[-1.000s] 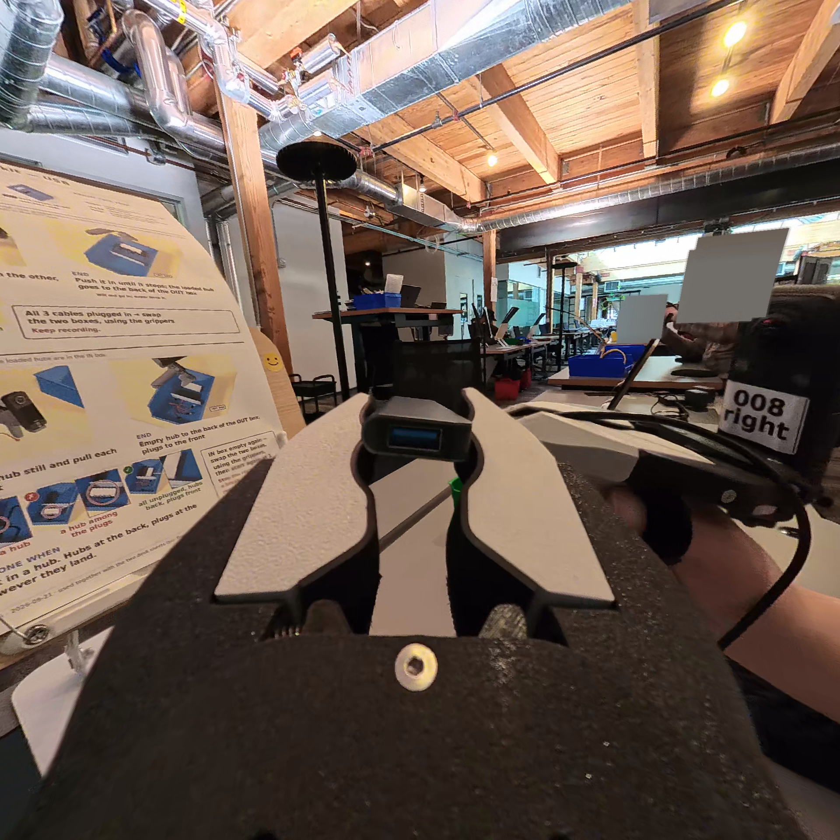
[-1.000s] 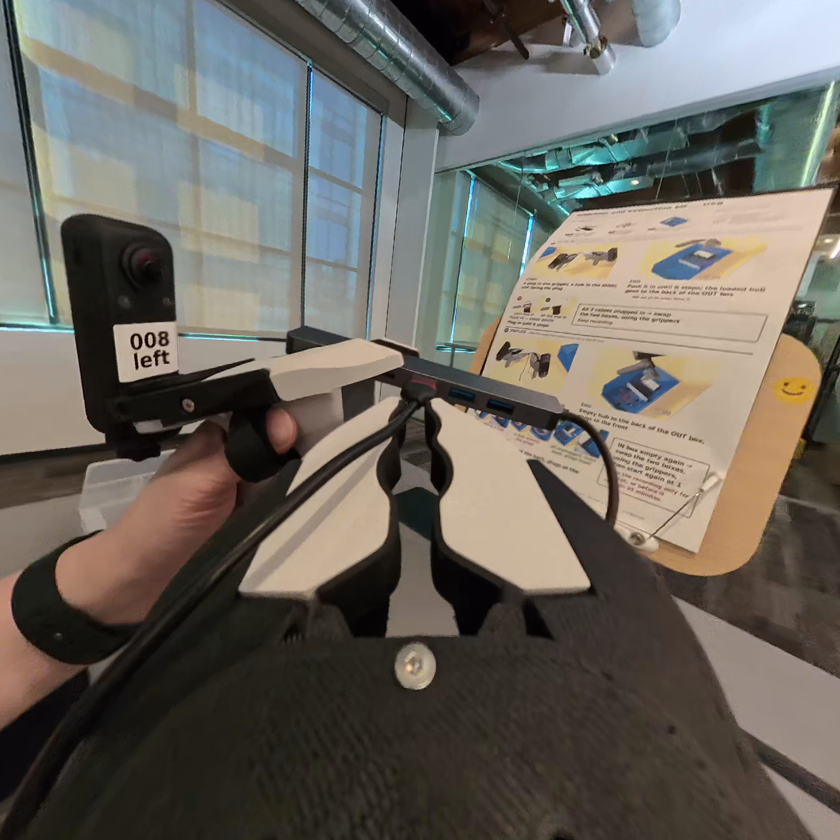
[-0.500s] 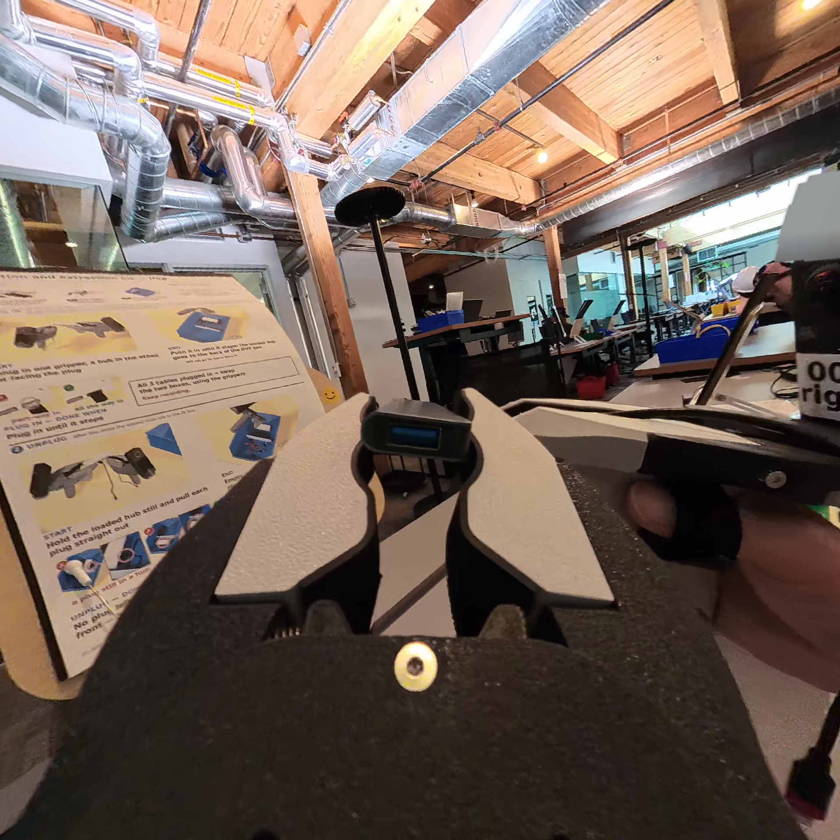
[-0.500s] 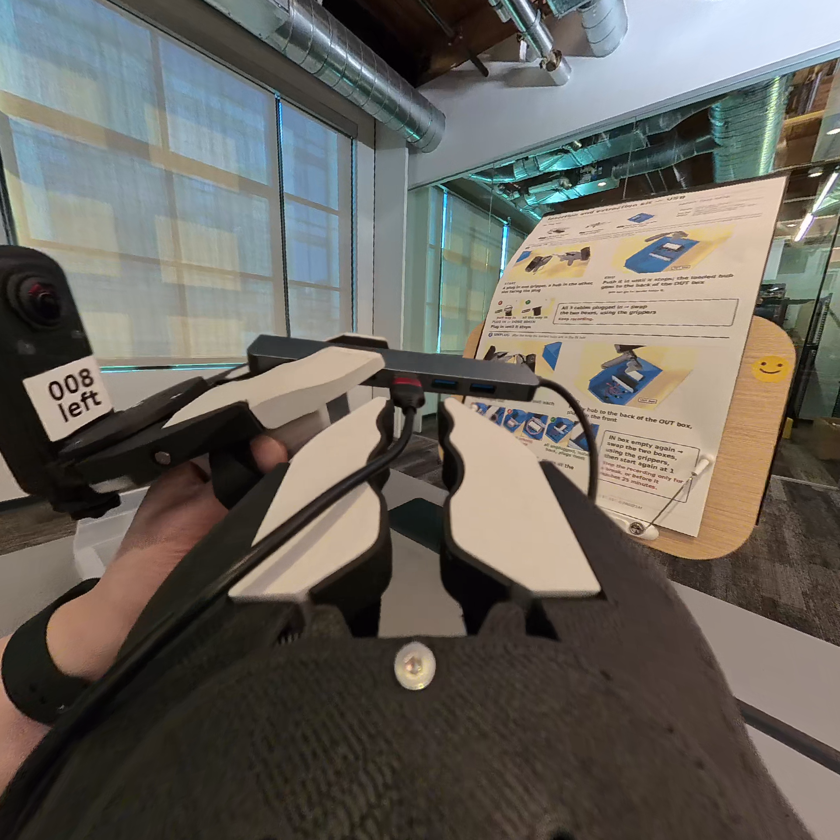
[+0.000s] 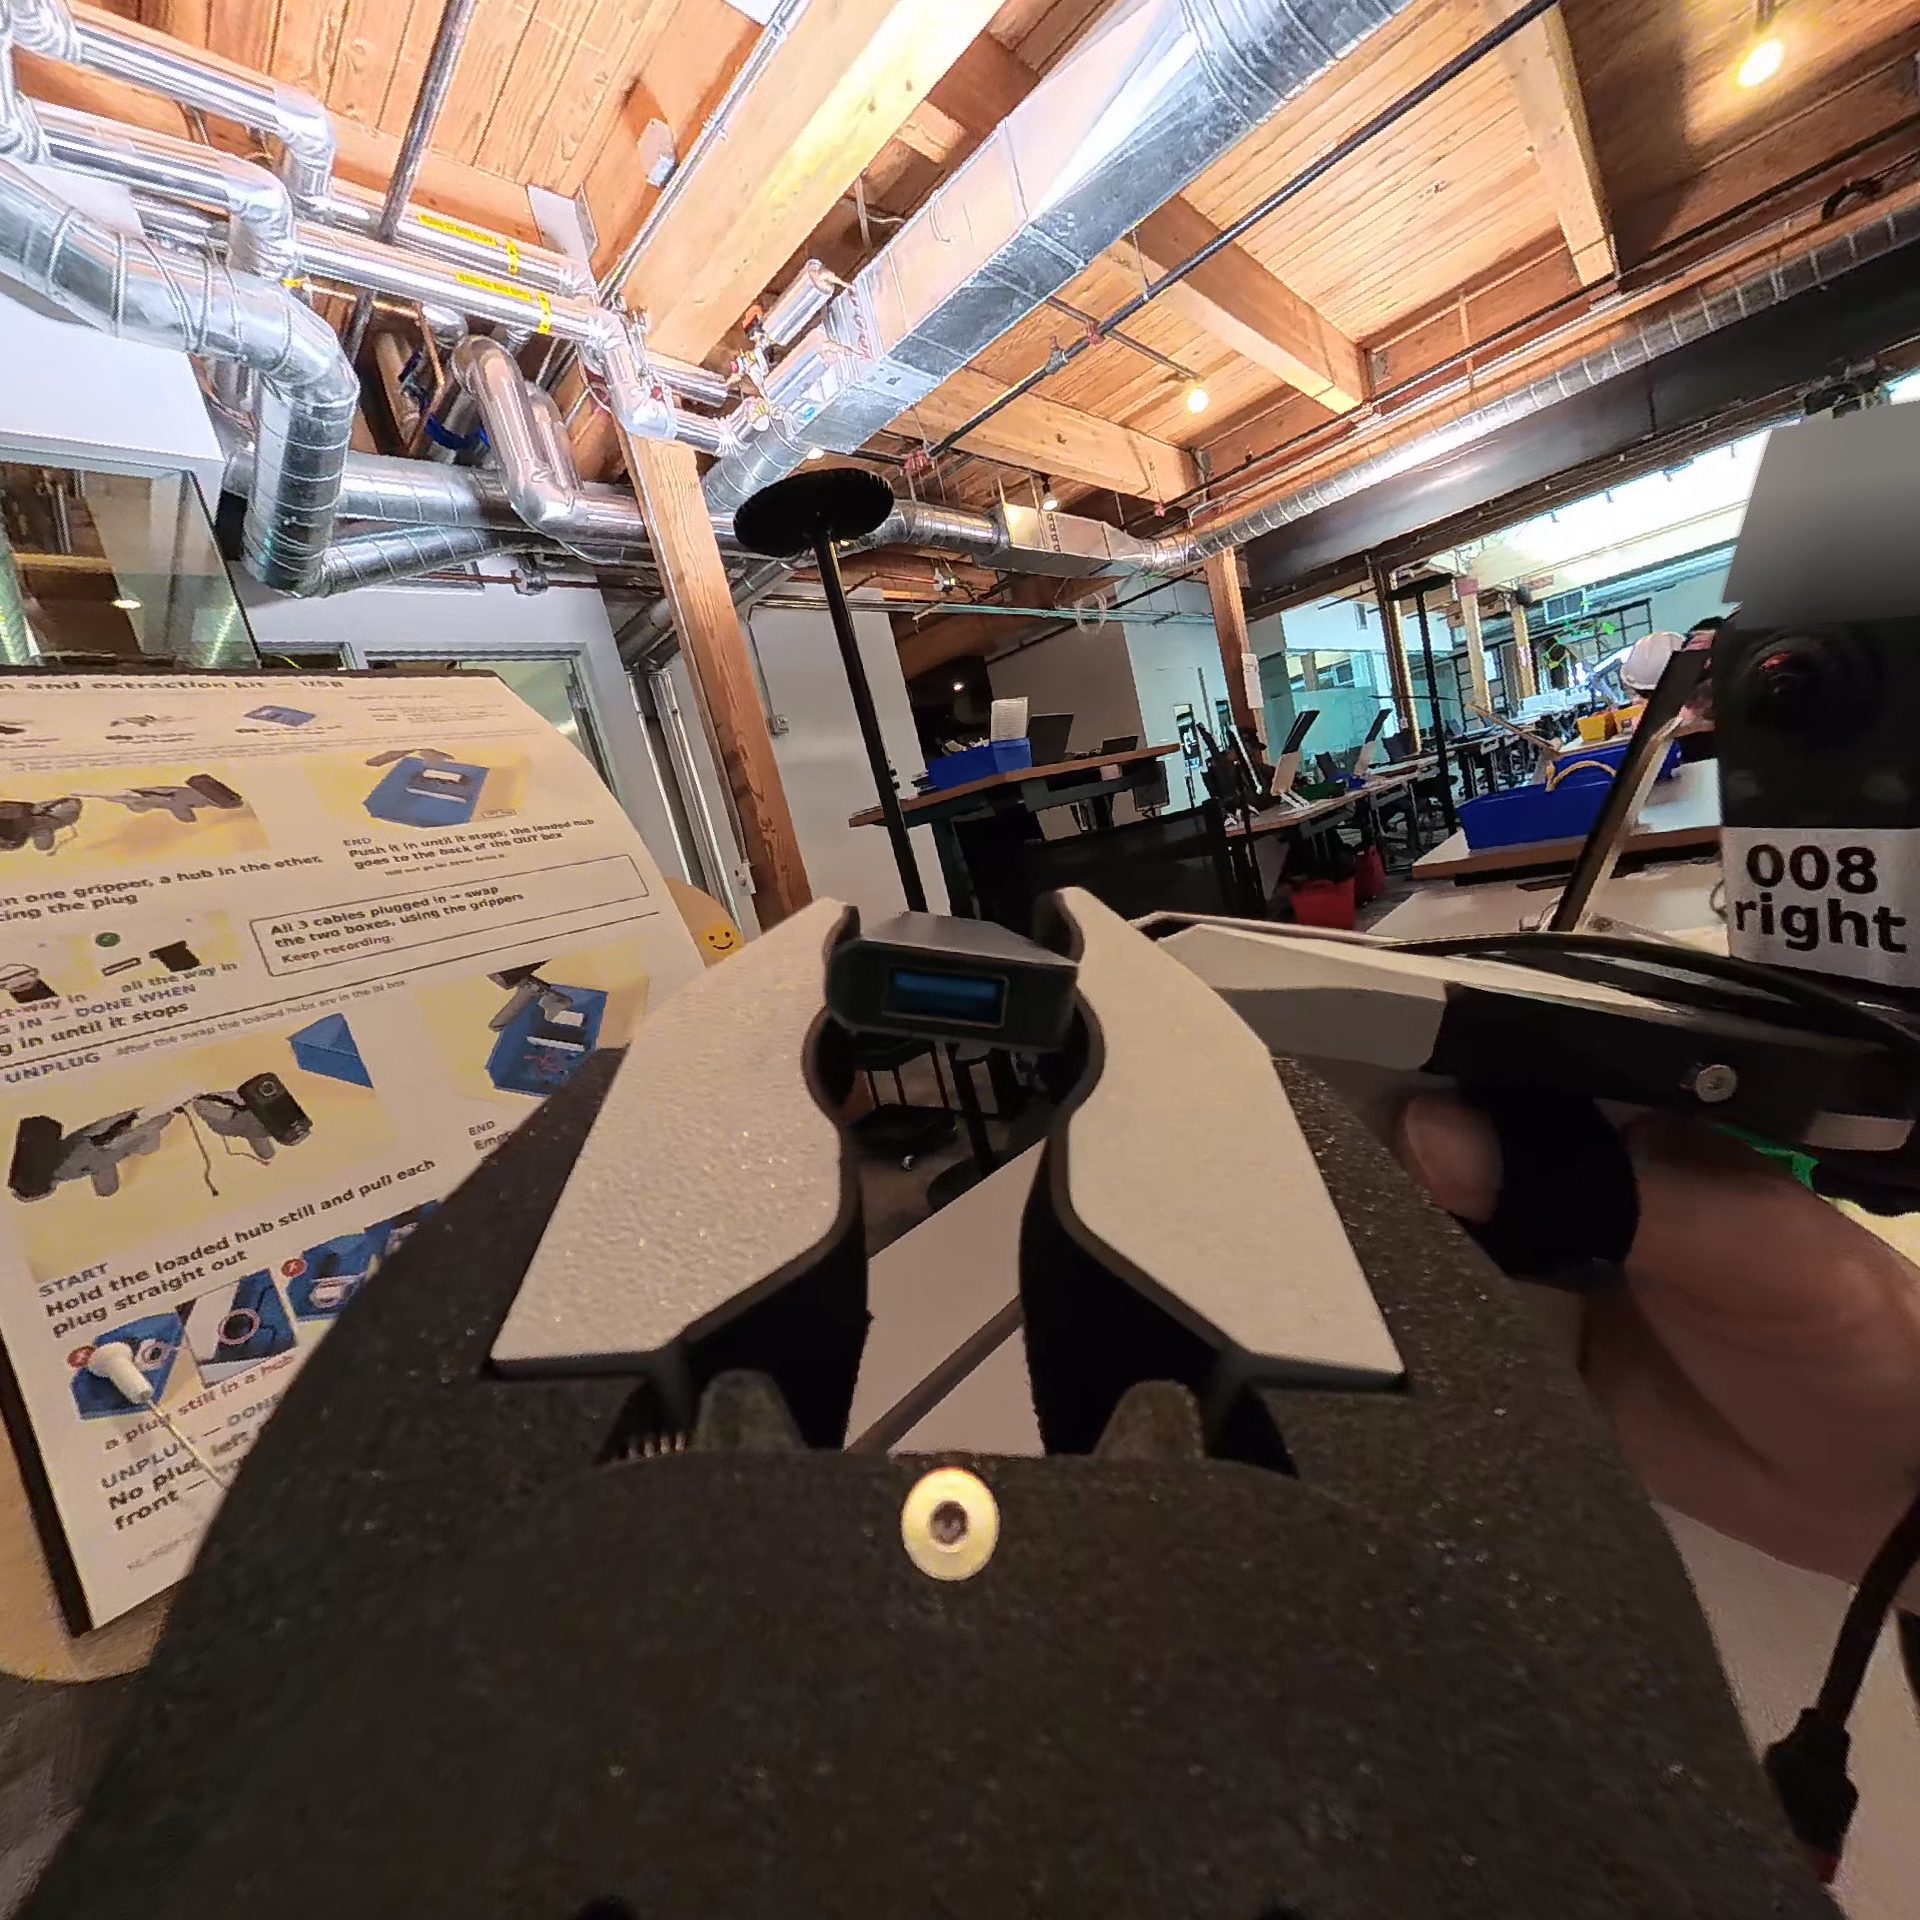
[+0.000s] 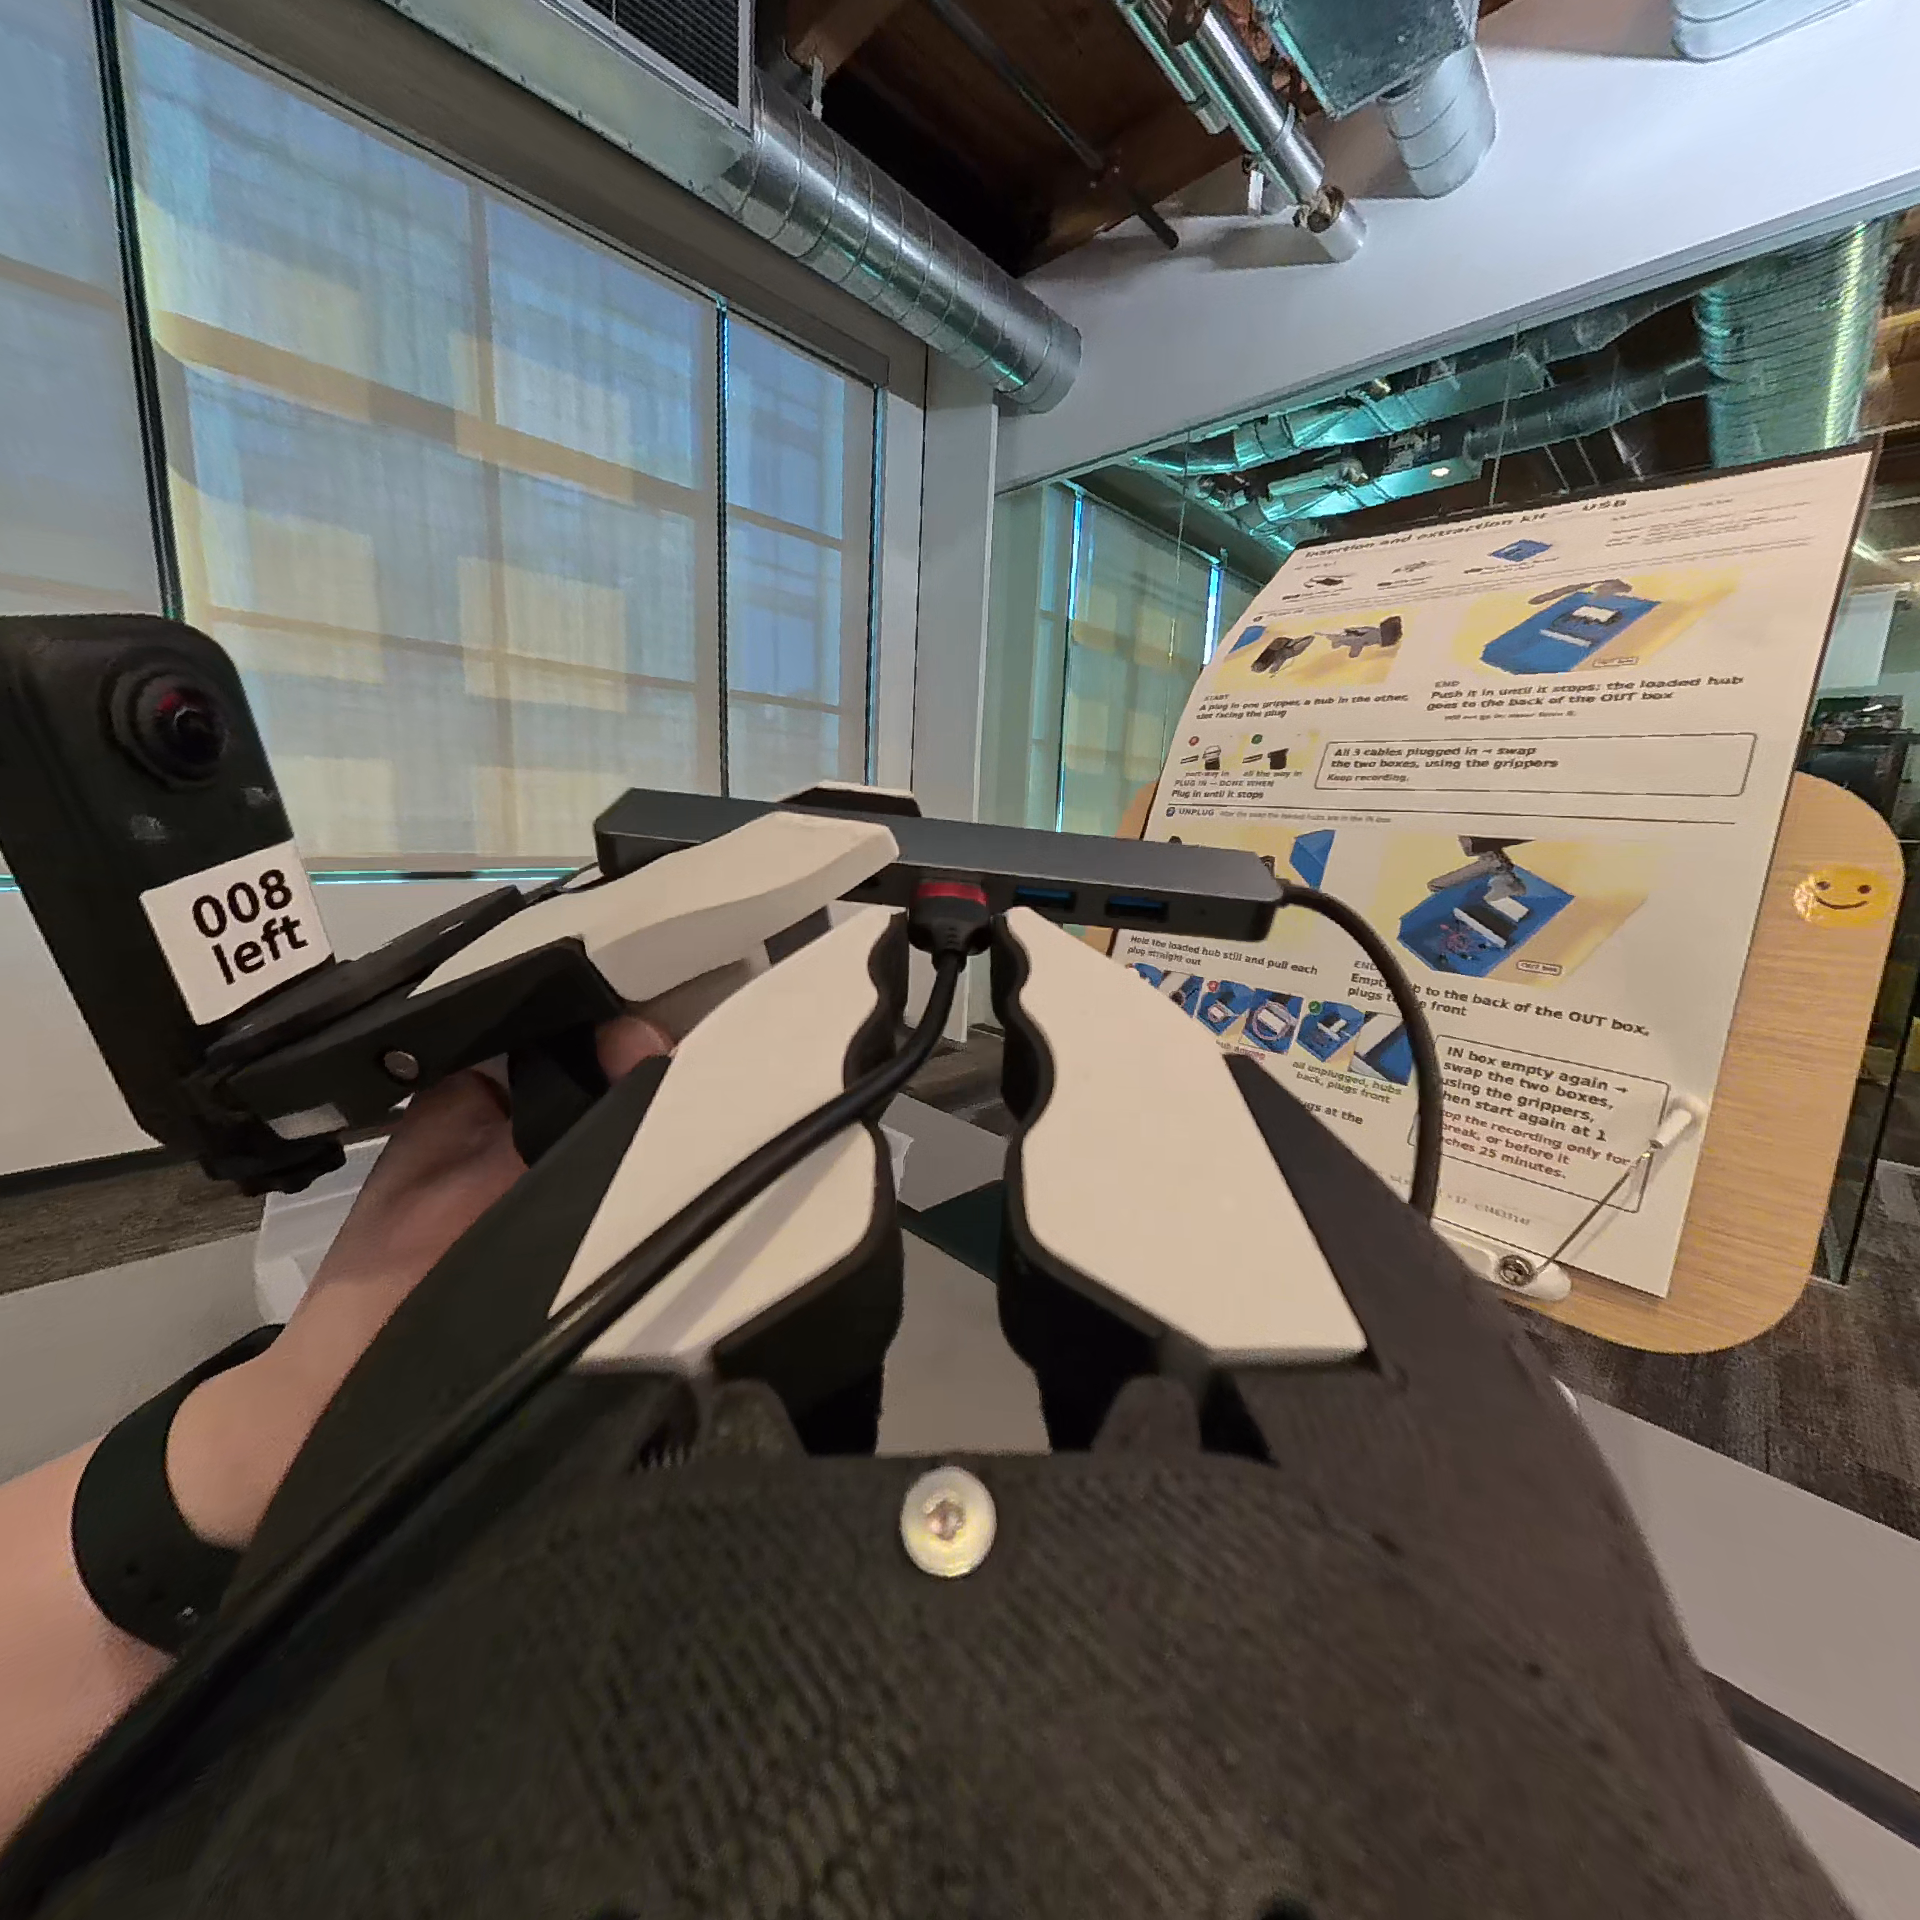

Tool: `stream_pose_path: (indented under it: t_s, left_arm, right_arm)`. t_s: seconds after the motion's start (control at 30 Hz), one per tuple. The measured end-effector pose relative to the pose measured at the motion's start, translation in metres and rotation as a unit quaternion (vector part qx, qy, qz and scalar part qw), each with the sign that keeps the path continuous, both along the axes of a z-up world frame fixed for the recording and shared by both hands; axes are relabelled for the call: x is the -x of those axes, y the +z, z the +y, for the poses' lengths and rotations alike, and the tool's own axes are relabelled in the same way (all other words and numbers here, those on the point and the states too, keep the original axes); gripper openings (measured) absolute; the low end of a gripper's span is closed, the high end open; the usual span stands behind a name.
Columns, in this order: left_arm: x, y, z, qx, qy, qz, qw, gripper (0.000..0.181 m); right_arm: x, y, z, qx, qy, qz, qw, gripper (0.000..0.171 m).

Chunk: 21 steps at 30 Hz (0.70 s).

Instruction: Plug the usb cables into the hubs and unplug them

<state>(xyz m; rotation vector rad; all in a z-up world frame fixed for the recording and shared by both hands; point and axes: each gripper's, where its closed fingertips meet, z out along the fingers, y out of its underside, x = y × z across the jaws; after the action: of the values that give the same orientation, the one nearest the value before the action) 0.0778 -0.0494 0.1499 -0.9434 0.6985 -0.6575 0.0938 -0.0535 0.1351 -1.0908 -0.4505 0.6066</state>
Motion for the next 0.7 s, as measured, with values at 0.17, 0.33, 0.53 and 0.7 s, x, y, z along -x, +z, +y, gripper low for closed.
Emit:
stream_pose_path:
  t_s: [0.17, 0.33, 0.53, 0.7]
  left_arm:
    - [-0.002, 0.001, -0.0033, 0.041, -0.06, -0.045, 0.996, 0.032]
    - [-0.006, -0.0022, -0.0028, 0.046, -0.056, -0.042, 0.996, 0.033]
    - [-0.0075, -0.0016, -0.0069, 0.031, -0.043, -0.028, 0.998, 0.033]
    - [-0.0057, 0.0021, -0.0105, 0.026, -0.046, -0.025, 0.998, 0.033]
  right_arm:
    - [-0.0014, 0.0014, -0.0053, -0.029, -0.032, -0.011, 0.999, 0.016]
    - [-0.0047, -0.0005, -0.0043, -0.038, -0.049, -0.008, 0.998, 0.015]
    - [-0.005, 0.0008, -0.0078, -0.049, -0.059, -0.004, 0.997, 0.016]
    - [-0.0023, 0.0028, -0.0099, -0.058, -0.026, -0.008, 0.998, 0.015]
